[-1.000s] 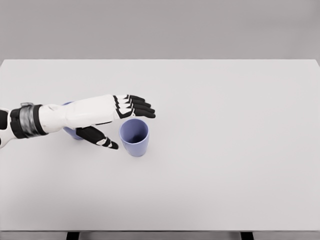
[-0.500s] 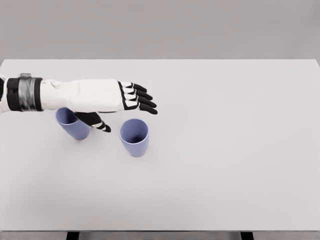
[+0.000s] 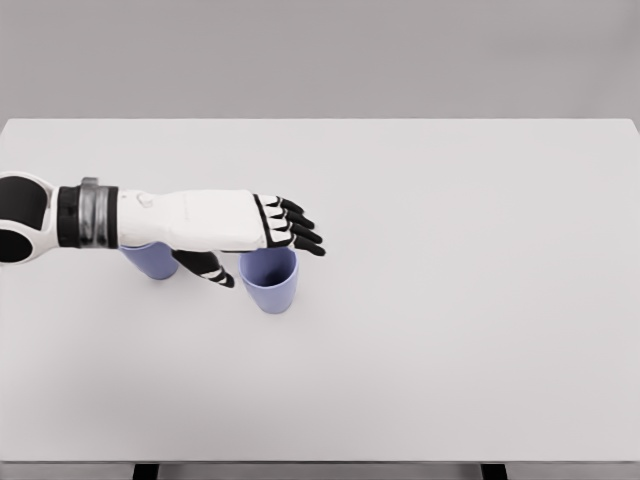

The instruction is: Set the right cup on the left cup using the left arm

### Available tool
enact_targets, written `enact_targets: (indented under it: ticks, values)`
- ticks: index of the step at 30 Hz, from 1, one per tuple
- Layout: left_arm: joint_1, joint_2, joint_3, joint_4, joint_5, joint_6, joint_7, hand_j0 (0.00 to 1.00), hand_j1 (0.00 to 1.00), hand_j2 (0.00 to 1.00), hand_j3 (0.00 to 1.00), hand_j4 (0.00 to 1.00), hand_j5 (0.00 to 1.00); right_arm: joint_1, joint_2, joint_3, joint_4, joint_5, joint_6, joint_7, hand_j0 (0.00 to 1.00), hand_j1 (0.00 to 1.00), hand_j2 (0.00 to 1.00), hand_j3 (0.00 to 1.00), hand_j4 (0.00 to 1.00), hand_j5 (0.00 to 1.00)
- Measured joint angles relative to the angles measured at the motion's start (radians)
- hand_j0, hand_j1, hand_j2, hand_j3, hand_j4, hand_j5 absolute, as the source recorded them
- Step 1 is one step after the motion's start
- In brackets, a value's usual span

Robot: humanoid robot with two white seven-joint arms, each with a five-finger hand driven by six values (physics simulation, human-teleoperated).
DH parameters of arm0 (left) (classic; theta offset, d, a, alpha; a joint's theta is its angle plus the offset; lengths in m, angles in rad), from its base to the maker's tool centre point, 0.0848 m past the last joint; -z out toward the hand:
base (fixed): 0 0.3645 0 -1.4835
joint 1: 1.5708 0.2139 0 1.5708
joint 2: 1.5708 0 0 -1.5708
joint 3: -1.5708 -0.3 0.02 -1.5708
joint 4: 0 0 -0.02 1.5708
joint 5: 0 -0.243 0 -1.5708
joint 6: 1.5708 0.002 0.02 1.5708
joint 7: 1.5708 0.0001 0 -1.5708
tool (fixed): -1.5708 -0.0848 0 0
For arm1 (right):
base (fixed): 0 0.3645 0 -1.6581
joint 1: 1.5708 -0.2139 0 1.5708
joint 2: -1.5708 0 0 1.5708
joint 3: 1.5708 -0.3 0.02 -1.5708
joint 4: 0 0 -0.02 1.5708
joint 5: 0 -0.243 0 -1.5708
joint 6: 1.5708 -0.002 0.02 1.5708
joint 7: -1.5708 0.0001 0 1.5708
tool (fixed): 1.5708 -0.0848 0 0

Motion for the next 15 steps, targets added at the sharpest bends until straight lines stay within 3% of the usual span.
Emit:
enact_targets:
  ticks: [15]
  values:
    - [0.003,0.012,-0.025,0.006,-0.017,0.007,0.033,1.00,1.00,1.00,1.00,1.00,1.00,0.000,0.000,0.000,0.000,0.000,0.000,0.000,1.00,1.00,1.00,1.00,1.00,1.00]
